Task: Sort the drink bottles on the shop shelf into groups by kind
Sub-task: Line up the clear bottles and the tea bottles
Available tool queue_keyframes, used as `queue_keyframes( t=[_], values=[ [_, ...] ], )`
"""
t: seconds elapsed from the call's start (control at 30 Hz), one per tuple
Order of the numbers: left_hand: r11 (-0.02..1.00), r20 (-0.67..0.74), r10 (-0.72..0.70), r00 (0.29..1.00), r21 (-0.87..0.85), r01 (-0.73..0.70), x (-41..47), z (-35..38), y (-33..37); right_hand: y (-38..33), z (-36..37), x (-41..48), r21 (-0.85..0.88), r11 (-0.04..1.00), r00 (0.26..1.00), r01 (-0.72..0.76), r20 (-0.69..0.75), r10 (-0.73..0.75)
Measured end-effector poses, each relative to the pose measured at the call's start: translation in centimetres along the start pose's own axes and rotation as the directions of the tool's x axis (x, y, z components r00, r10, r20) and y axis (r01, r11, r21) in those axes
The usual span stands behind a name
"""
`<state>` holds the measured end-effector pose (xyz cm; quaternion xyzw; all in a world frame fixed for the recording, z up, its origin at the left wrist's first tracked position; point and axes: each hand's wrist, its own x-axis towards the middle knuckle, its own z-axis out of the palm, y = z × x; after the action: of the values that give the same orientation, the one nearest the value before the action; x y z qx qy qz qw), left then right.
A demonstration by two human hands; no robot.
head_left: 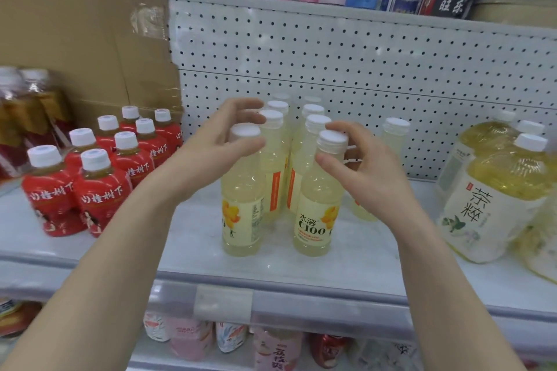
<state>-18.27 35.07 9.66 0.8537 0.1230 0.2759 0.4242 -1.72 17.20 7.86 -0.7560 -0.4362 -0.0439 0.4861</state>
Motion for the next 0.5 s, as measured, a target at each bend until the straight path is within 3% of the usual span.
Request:
queue_keyframes(
  t=[0.17, 0.37, 0.5],
  values=[
    [0.998, -0.021, 0.067, 0.998, -0.011, -0.067, -0.4, -0.2, -0.9, -0.6, 0.4, 0.2, -0.059, 0.998, 0.997, 0.003, -0.080, -0.007],
    [0.990, 0.027, 0.139, 0.990, -0.039, -0.138, -0.3, 1.1, -0.8, -0.8, 0.0, 0.2, -0.004, 0.996, 0.993, 0.089, 0.075, -0.088],
    [0.994, 0.052, 0.106, 0.993, -0.038, -0.104, 0.0, 0.8, -0.8, -0.4, -0.3, 0.6, 0.039, 0.994, 0.982, 0.101, 0.156, -0.106]
  ],
)
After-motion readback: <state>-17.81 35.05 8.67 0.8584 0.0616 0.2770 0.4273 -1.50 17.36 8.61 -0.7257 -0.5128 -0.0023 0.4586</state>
